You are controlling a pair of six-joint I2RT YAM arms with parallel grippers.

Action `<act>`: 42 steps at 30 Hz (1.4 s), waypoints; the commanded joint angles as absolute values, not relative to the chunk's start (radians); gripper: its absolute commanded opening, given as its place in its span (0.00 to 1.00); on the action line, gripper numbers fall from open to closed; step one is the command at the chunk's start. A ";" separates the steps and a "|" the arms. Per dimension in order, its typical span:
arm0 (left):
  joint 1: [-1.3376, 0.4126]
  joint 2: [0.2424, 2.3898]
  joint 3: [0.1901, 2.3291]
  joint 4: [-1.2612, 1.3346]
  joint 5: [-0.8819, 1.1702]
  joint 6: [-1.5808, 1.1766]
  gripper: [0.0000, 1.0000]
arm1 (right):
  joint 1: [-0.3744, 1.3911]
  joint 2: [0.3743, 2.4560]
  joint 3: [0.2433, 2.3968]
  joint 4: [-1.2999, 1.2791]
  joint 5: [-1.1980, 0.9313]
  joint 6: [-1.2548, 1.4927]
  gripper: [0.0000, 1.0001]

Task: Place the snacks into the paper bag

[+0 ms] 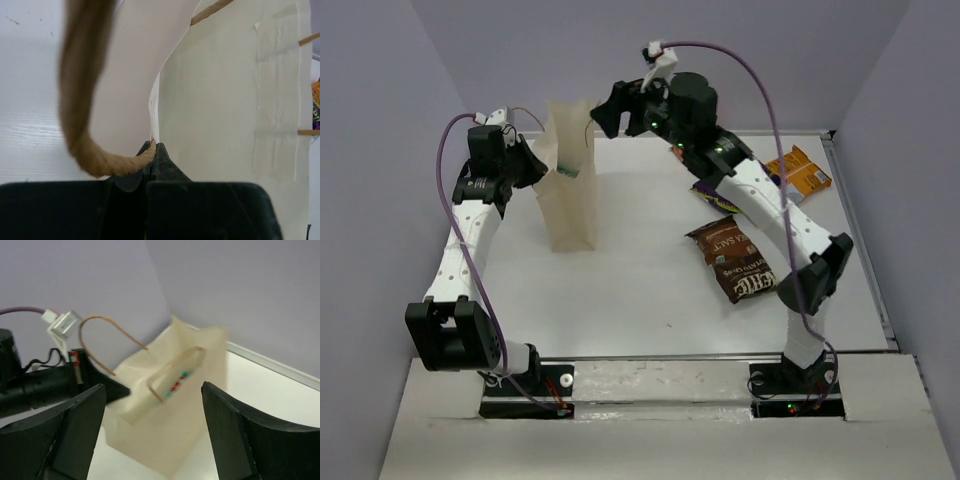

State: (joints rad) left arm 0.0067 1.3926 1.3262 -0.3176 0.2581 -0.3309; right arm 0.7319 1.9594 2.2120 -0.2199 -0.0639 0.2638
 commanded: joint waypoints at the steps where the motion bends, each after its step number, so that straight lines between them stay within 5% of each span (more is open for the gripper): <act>1: 0.006 1.399 1.333 -0.328 0.290 -0.316 0.00 | 0.588 1.653 1.973 -0.335 0.173 0.184 0.84; 6: 0.006 1.408 1.350 -0.330 0.343 -0.347 0.00 | 0.588 1.545 1.613 -0.727 0.527 0.168 0.89; 13: 0.006 1.416 1.367 -0.342 0.354 -0.367 0.00 | 0.588 1.428 1.231 -0.828 0.460 0.385 1.00; 31: 0.006 1.417 1.367 -0.336 0.351 -0.365 0.00 | 0.663 1.703 1.117 -0.807 0.495 0.357 1.00; 34: 0.006 1.419 1.371 -0.336 0.353 -0.365 0.00 | 0.663 1.752 1.141 -0.827 0.532 0.347 0.75; 36: 0.006 1.419 1.377 -0.339 0.348 -0.364 0.00 | 0.663 1.758 1.163 -0.828 0.545 0.345 0.25; 39: 0.006 1.417 1.379 -0.341 0.345 -0.361 0.00 | 0.663 1.738 1.195 -0.831 0.537 0.344 0.02; 42: 0.005 1.417 1.378 -0.342 0.345 -0.359 0.00 | 0.663 1.706 1.274 -0.862 0.523 0.339 0.01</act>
